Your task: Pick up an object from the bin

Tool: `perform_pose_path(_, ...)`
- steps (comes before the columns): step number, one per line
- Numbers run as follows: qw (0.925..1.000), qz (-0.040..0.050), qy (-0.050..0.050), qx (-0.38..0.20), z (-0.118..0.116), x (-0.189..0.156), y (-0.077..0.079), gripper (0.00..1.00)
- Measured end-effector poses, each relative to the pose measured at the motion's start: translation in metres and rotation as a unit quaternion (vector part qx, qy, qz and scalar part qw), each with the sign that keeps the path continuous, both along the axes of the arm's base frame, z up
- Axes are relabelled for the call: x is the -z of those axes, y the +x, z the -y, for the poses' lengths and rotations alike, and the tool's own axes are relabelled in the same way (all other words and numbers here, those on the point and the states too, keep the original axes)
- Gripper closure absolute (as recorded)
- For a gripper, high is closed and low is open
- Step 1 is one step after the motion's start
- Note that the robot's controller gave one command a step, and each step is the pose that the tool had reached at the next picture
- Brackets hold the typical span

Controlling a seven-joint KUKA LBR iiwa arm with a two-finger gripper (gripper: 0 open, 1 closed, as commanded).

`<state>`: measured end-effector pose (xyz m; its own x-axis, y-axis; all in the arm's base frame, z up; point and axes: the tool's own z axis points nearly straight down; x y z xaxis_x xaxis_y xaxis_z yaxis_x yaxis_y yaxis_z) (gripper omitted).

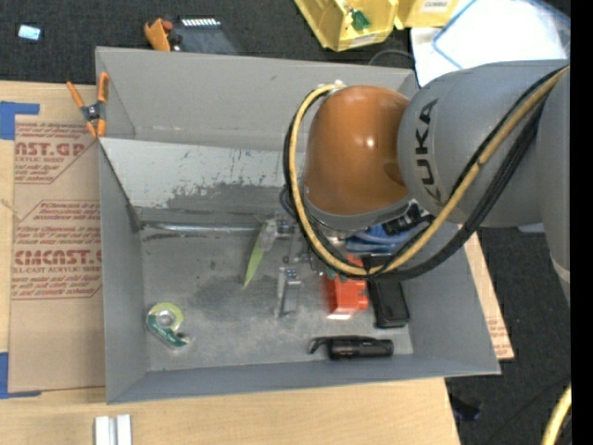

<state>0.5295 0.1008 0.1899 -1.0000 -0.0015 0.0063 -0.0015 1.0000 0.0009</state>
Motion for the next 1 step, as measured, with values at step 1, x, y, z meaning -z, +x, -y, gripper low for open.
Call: perform_pose_path(1,1.0000,0.0042,0.000,0.001,0.0003,-0.0038,0.0020,0.00)
